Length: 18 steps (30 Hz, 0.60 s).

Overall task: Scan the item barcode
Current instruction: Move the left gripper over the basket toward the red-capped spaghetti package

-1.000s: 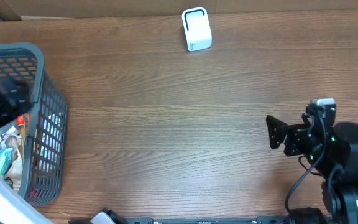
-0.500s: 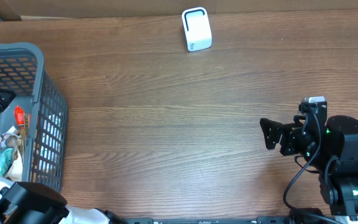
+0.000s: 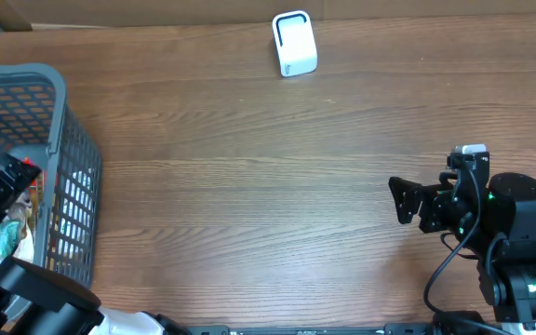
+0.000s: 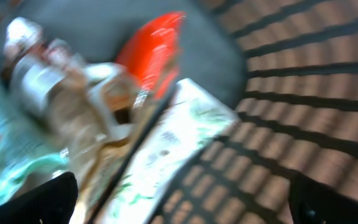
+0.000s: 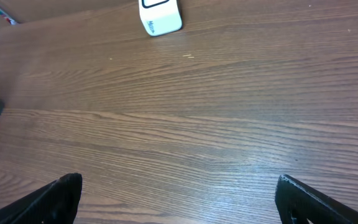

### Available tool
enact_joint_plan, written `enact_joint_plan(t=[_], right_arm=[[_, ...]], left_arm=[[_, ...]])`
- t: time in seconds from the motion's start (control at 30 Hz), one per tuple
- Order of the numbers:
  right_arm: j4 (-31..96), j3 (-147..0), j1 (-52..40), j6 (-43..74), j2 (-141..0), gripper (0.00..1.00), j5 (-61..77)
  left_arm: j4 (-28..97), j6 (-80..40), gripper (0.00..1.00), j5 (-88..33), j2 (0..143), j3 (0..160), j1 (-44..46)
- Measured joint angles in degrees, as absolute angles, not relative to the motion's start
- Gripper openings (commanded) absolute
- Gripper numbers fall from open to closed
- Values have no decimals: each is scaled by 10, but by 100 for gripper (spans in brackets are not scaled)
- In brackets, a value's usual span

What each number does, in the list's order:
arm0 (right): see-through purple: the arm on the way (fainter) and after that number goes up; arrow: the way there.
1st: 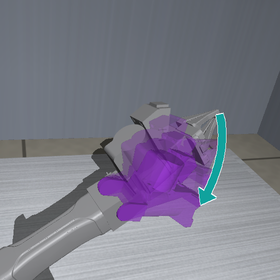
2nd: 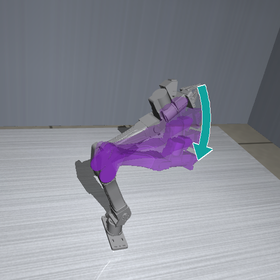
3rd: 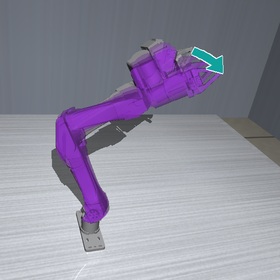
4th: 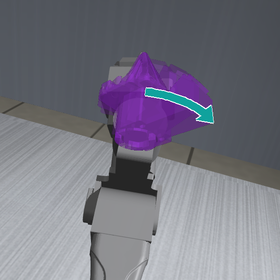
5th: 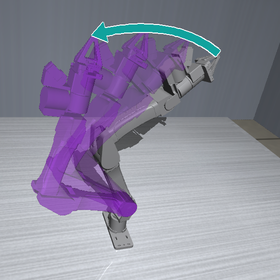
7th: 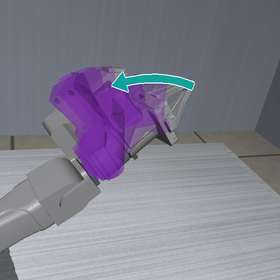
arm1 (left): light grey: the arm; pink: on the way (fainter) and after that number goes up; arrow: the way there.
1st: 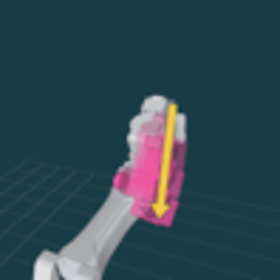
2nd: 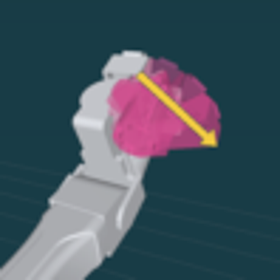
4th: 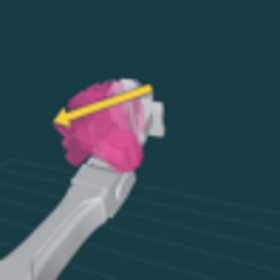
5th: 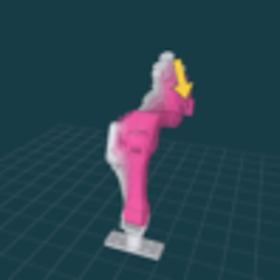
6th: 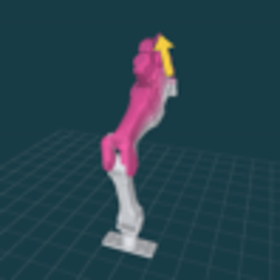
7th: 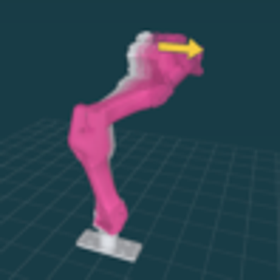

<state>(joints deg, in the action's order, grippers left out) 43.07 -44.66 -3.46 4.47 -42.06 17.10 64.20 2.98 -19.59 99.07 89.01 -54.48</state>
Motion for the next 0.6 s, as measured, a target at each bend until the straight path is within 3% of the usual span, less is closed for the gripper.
enact_joint_plan(t=[0.33, 0.6], right_arm=[[431, -447, -35, 45, -421, 100, 178], [431, -447, -35, 45, -421, 100, 178]], left_arm=[[567, -44, 100, -157, 991, 864, -545], [519, -37, 96, -158, 991, 864, -539]])
